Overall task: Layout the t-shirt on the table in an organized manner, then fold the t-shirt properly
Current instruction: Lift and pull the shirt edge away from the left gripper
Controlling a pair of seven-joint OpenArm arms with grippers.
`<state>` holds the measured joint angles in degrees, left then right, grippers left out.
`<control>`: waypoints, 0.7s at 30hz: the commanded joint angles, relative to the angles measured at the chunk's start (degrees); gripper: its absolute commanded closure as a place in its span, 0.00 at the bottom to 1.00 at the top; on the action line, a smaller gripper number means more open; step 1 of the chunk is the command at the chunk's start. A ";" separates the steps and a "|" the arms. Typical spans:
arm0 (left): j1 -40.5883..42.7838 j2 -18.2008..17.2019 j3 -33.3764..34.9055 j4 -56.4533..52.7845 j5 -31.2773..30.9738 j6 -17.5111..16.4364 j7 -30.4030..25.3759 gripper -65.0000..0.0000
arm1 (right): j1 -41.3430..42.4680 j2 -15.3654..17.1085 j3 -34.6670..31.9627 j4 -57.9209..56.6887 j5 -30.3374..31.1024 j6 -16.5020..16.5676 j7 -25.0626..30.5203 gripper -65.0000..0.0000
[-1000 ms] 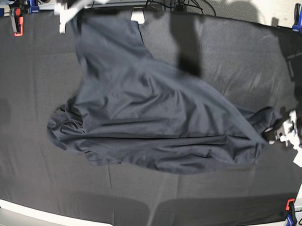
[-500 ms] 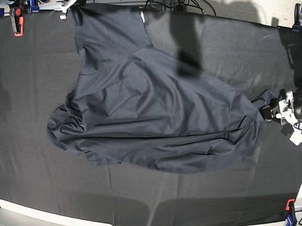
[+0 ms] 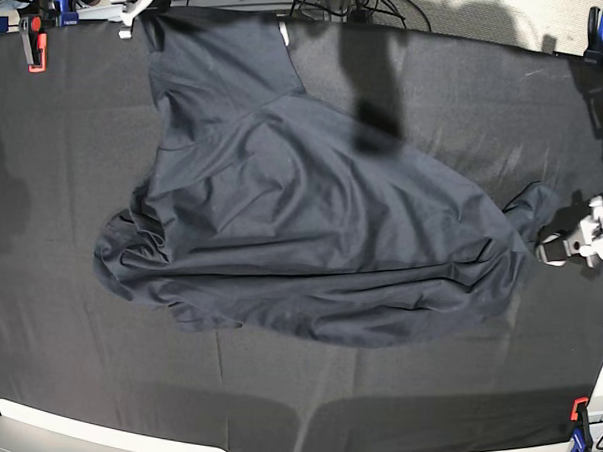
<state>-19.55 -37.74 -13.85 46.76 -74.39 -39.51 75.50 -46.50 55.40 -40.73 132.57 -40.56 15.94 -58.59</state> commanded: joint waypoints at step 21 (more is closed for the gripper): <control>-2.54 -1.18 -0.31 0.90 4.26 -0.49 -6.03 0.64 | -0.35 0.76 0.22 1.09 -1.03 -1.51 -0.63 1.00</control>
<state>-20.64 -37.60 -13.85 46.76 -68.75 -39.48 70.30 -46.50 55.40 -40.73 132.57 -40.56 15.35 -58.59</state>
